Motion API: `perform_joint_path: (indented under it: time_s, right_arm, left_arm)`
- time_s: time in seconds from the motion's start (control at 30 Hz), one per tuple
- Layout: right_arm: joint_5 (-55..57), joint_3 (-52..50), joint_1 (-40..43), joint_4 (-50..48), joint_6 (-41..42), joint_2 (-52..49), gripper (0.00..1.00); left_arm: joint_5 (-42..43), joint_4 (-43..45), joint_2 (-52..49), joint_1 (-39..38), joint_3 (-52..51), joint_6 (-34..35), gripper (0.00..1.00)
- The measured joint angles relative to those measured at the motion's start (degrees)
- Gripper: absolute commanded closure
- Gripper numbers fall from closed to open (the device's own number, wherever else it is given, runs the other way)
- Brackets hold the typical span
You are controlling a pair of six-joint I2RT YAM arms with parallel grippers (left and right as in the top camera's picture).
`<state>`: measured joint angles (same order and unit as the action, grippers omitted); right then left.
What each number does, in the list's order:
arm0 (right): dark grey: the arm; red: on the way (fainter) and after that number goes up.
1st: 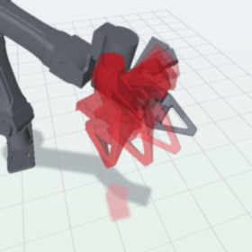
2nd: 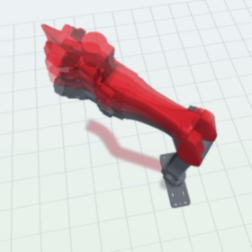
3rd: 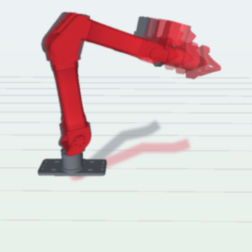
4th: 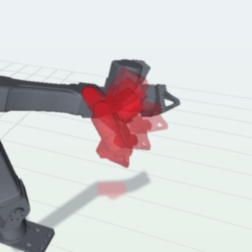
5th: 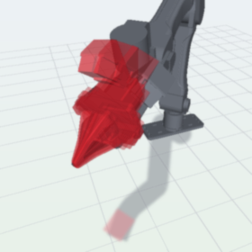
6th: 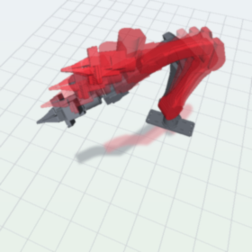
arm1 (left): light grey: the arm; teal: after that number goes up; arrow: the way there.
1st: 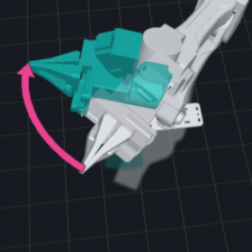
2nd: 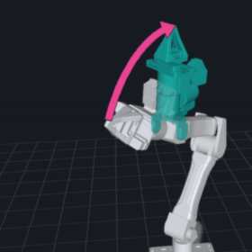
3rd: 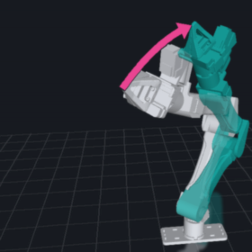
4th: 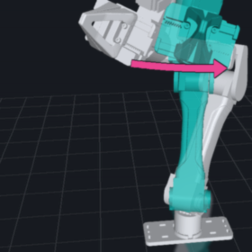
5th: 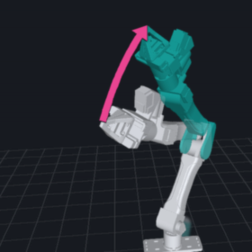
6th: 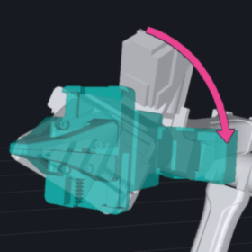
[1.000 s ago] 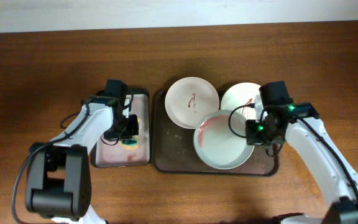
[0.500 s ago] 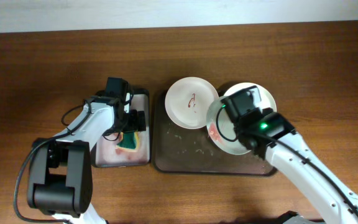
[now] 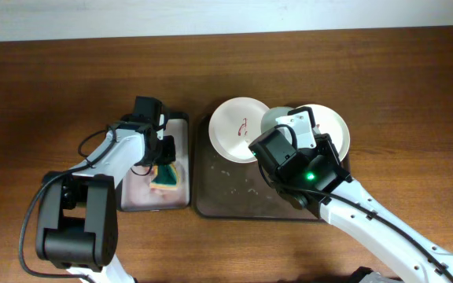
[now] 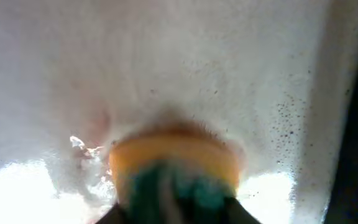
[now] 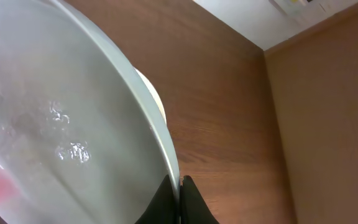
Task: Clean dirty plates on tray and stack at the side
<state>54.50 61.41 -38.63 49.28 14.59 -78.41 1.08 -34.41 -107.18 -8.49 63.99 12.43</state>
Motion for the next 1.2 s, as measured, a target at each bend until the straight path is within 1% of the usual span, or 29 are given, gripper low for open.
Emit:
perform_joint_path:
  time_s: [0.27, 0.3, 0.33, 0.37, 0.43, 0.5, 0.63, 0.77, 0.8, 0.83, 0.9, 1.0, 1.03, 1.07, 1.1, 1.13, 1.17, 1.2]
  right_arm:
    - [0.55, 0.0, 1.18, 0.0, 3.89, 0.0, 0.96]
    - [0.55, 0.0, 2.23, 0.02, 4.22, 0.0, 0.96]
    - [0.55, 0.0, 3.17, 0.02, 4.39, 0.04, 0.96]
    - [0.42, 0.0, 4.04, 0.02, 4.55, 0.26, 0.96]
    - [-1.38, 0.0, 5.7, 0.02, 4.74, 1.38, 0.96]
    - [-3.98, 0.0, 7.58, 0.0, 4.92, 2.8, 0.96]
    - [-13.22, 0.0, 17.16, 1.07, 7.3, 5.11, 0.96]
    - [-25.09, 0.0, 30.38, 1.97, 8.41, 5.27, 0.96]
    - [-30.49, 0.0, 35.76, 3.34, 8.55, 5.29, 0.96]
    - [-32.04, 0.0, 37.13, 3.72, 8.41, 5.29, 0.96]
    - [-38.18, 0.0, 40.13, 4.15, 4.92, 5.29, 0.96]
    - [-41.7, 0.0, 39.5, 5.2, 1.66, 5.29, 0.96]
    - [-42.21, 0.0, 38.69, 5.38, 1.07, 5.29, 0.96]
    - [-42.12, 0.0, 37.64, 5.42, 0.59, 5.29, 0.96]
    - [-41.66, 0.0, 36.22, 5.44, 0.31, 5.29, 0.96]
    - [-40.65, 0.0, 34.14, 5.44, 0.0, 5.29, 0.96]
    - [-39.28, 0.0, 32.09, 5.42, -0.13, 5.29, 0.96]
    - [-37.16, 0.0, 30.03, 5.51, -0.26, 5.29, 0.96]
  left_arm:
    - [0.26, -0.9, -0.26, 0.0, 0.68, -1.11, 1.0]
    - [0.22, -1.97, -0.5, 0.0, 1.51, -1.46, 0.77]
    - [0.17, -3.08, -0.96, 0.0, 2.75, -1.77, 0.47]
    - [0.02, -3.52, -1.2, 0.0, 3.63, -1.95, 0.28]
    - [-0.09, -4.59, -1.38, 0.0, 5.73, -2.38, 0.24]
    - [-0.09, -6.23, -1.38, 0.02, 6.97, -2.36, 0.23]
    - [1.18, -12.7, -1.38, 0.0, 7.17, -2.38, 0.24]
    - [3.58, -15.8, -1.38, 0.0, 7.15, -2.38, 0.25]
    - [4.11, -15.78, -1.38, 0.0, 7.06, -2.38, 0.27]
    - [4.26, -15.82, -1.38, 0.0, 6.93, -2.38, 0.27]
    - [4.61, -15.78, -1.38, 0.0, 5.75, -2.4, 0.27]
    - [4.74, -15.72, -1.38, 0.0, 3.93, -2.4, 0.27]
    - [4.7, -15.72, -1.38, 0.0, 3.32, -2.4, 0.3]
    - [4.72, -15.72, -1.36, 0.0, 3.06, -2.4, 0.35]
    - [4.7, -15.65, -1.27, 0.0, 2.95, -2.4, 0.44]
    - [4.68, -15.67, -1.25, 0.0, 2.84, -2.4, 0.61]
    - [4.72, -15.56, -1.09, 0.0, 2.54, -2.75, 0.76]
    - [4.72, -15.56, -1.01, 0.0, 2.27, -2.4, 0.84]
